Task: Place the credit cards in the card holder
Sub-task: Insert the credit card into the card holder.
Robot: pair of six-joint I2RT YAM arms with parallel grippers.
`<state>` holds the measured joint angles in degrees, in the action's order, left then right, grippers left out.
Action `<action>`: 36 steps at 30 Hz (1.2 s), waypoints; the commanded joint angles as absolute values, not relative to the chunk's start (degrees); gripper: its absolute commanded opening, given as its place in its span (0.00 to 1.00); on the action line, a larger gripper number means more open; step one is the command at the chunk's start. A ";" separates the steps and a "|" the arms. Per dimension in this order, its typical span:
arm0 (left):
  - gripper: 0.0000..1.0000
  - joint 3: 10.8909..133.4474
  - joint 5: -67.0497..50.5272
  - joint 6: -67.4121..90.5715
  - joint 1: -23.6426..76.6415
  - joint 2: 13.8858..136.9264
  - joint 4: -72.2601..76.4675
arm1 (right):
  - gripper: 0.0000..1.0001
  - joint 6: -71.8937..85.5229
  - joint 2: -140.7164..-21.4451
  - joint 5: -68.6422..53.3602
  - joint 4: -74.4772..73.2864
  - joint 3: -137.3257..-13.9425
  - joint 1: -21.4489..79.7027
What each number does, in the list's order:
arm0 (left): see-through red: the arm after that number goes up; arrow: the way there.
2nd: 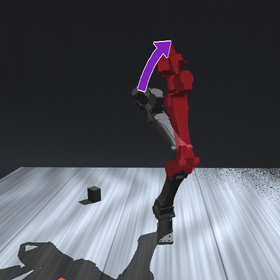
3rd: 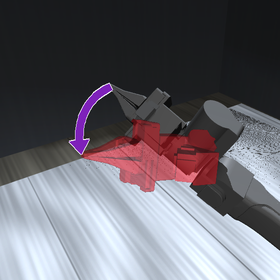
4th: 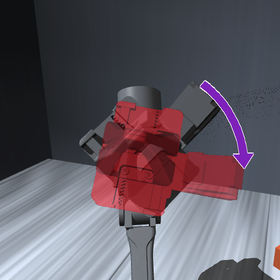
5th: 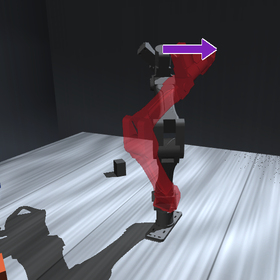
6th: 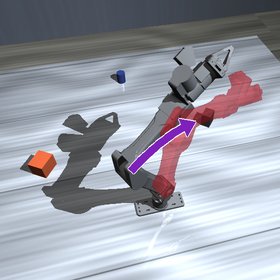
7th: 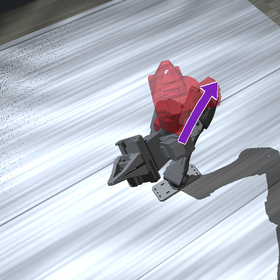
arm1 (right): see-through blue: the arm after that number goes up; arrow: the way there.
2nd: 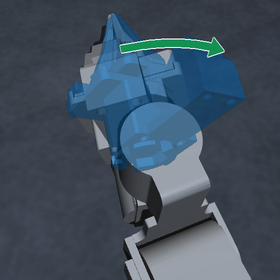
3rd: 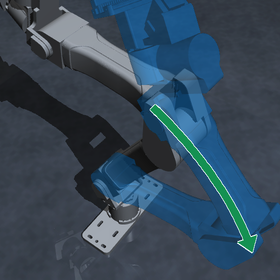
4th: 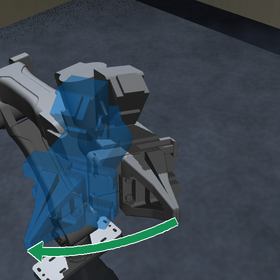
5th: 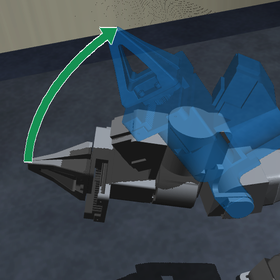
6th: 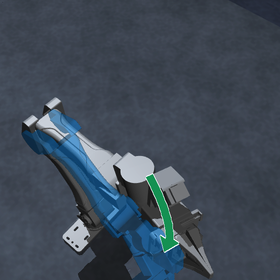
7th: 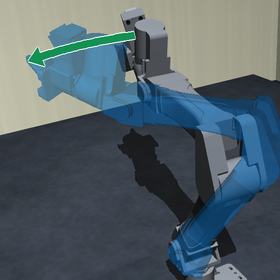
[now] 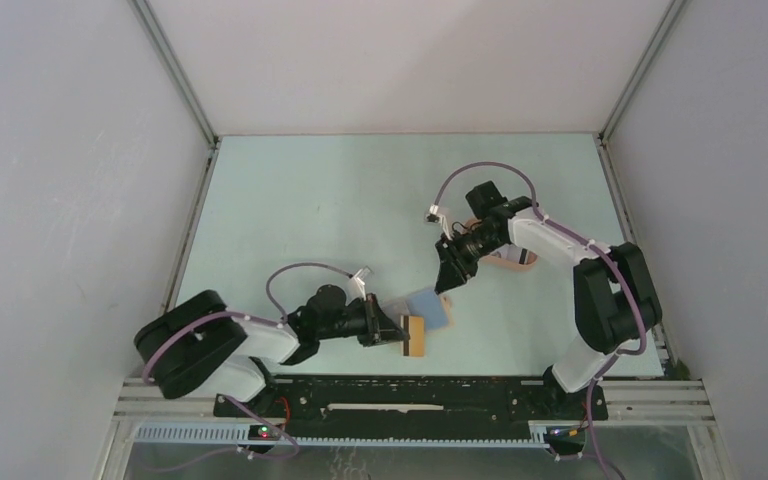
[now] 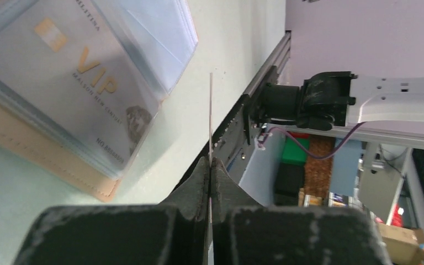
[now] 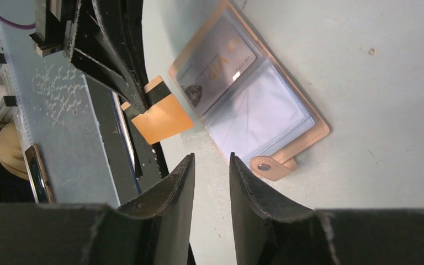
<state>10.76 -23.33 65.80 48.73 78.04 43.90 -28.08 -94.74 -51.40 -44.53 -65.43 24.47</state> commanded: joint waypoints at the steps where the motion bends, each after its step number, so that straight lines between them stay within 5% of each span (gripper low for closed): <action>1: 0.00 13.02 -28.37 70.62 47.33 84.58 58.99 | 0.37 -27.42 -95.78 -48.76 -45.86 -67.73 26.12; 13: 0.00 10.57 -28.61 77.59 45.67 98.86 75.16 | 0.33 -27.09 -97.65 -47.75 -46.22 -68.51 28.15; 36: 0.00 9.59 -24.85 78.78 44.38 106.96 75.95 | 0.30 -27.05 -96.58 -47.49 -46.02 -68.52 28.40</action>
